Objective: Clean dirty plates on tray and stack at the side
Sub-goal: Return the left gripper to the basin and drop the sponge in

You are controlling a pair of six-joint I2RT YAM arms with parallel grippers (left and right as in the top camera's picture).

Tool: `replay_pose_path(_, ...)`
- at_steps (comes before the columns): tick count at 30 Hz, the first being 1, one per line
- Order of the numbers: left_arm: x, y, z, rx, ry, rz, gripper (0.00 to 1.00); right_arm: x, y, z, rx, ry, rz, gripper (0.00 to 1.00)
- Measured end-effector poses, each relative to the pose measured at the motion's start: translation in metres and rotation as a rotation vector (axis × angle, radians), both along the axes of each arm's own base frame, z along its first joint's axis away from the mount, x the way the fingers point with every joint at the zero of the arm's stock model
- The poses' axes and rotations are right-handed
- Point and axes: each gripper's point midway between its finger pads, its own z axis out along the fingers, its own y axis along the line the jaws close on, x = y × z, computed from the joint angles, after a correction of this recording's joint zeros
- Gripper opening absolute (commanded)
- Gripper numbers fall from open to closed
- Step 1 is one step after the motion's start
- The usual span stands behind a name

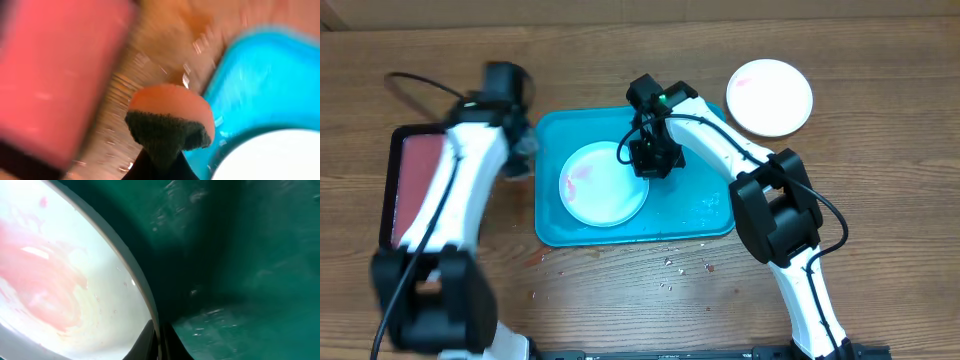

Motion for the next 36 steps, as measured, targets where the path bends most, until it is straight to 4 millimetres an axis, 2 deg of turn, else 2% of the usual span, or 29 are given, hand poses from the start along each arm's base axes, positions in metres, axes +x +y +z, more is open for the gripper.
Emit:
replay_pose_path(2, -0.001, 0.021, 0.025, 0.016, -0.067, 0.053, 0.04, 0.000, -0.001, 0.000, -0.003, -0.002, 0.000, 0.04)
replay_pose_path(5, -0.006, 0.053, 0.036, 0.027, -0.099, 0.137, 0.04, 0.001, -0.001, 0.000, -0.005, -0.004, 0.000, 0.04)
replay_pose_path(9, -0.016, 0.096, 0.018, 0.015, -0.060, 0.250, 0.04, 0.001, -0.001, 0.000, -0.005, -0.004, 0.000, 0.04)
replay_pose_path(14, -0.033, 0.133, -0.023, -0.041, 0.034, 0.359, 0.04, 0.000, -0.002, 0.000, -0.010, -0.002, 0.000, 0.04)
replay_pose_path(17, -0.038, 0.139, -0.046, -0.089, 0.082, 0.387, 0.04, -0.001, -0.003, 0.000, -0.013, 0.001, 0.000, 0.04)
replay_pose_path(20, -0.040, 0.143, -0.055, -0.111, 0.093, 0.405, 0.05, -0.001, -0.003, 0.000, -0.014, 0.001, 0.000, 0.04)
replay_pose_path(28, -0.045, 0.164, -0.056, -0.123, 0.066, 0.461, 0.04, -0.003, -0.005, 0.000, -0.023, 0.010, 0.000, 0.04)
replay_pose_path(32, -0.045, 0.174, -0.055, -0.130, 0.038, 0.483, 0.08, -0.004, -0.005, 0.000, -0.025, 0.013, -0.001, 0.04)
replay_pose_path(36, -0.043, 0.173, -0.059, -0.153, 0.029, 0.482, 0.11, -0.004, -0.005, 0.000, -0.025, 0.012, 0.000, 0.04)
